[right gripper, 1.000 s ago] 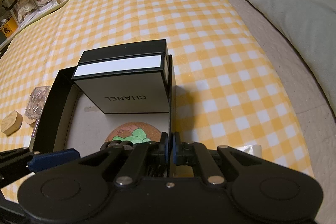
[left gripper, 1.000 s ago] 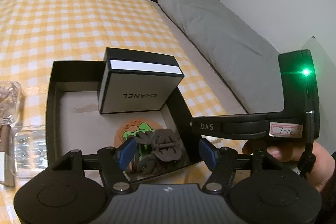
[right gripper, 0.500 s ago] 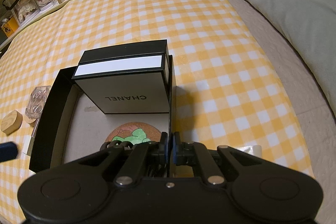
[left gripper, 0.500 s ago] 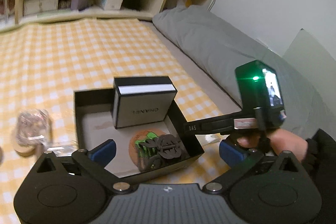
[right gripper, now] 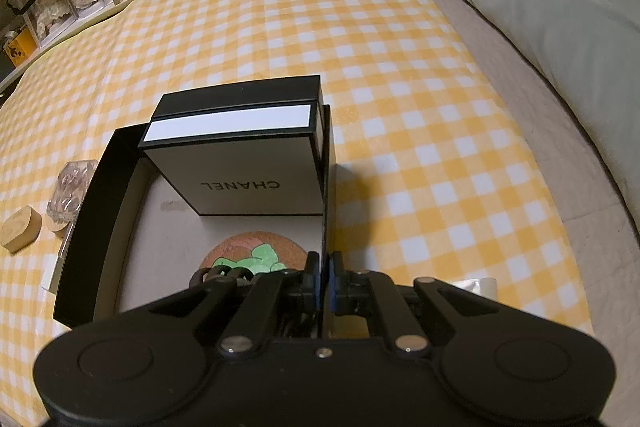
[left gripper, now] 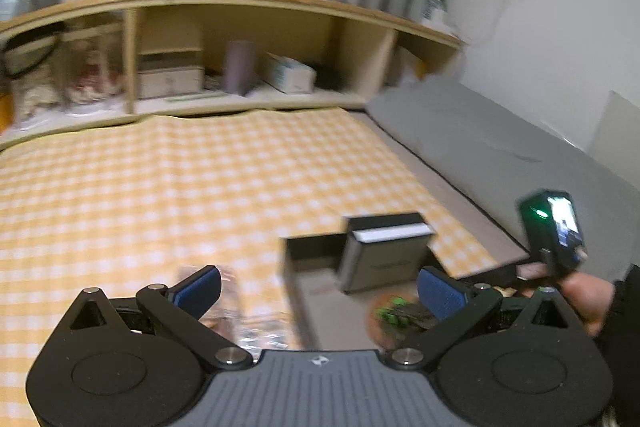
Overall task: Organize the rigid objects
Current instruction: 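Move the left tool back over the clear case of pink trinkets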
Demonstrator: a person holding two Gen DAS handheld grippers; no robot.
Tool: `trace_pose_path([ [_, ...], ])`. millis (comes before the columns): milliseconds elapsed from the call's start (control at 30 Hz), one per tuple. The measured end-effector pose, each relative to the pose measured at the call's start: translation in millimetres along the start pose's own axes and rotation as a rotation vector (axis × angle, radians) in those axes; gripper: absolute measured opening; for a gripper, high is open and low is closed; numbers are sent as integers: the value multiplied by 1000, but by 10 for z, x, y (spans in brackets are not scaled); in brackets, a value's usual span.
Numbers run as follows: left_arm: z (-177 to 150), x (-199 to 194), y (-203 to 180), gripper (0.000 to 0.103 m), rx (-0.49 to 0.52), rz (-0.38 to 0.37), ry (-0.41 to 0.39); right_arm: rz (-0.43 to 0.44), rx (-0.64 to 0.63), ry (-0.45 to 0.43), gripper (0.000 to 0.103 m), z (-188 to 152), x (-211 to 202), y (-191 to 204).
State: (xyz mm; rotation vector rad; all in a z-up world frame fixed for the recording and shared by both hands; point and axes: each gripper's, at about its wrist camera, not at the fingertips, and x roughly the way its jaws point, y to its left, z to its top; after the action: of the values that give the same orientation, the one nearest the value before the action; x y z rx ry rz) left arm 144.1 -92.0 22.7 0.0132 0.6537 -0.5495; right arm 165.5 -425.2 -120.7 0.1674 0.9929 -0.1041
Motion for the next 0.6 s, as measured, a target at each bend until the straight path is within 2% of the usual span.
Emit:
trace_pose_path([
  [233, -51, 19, 530, 103, -108, 146, -23, -5, -10, -4, 5, -2, -4, 8],
  [500, -160, 330, 918, 103, -174, 237, 39, -19, -33, 5, 5, 0, 16, 21],
  [600, -213, 515, 959, 103, -168, 242, 59, -29, -42, 12, 6, 5, 31, 27],
])
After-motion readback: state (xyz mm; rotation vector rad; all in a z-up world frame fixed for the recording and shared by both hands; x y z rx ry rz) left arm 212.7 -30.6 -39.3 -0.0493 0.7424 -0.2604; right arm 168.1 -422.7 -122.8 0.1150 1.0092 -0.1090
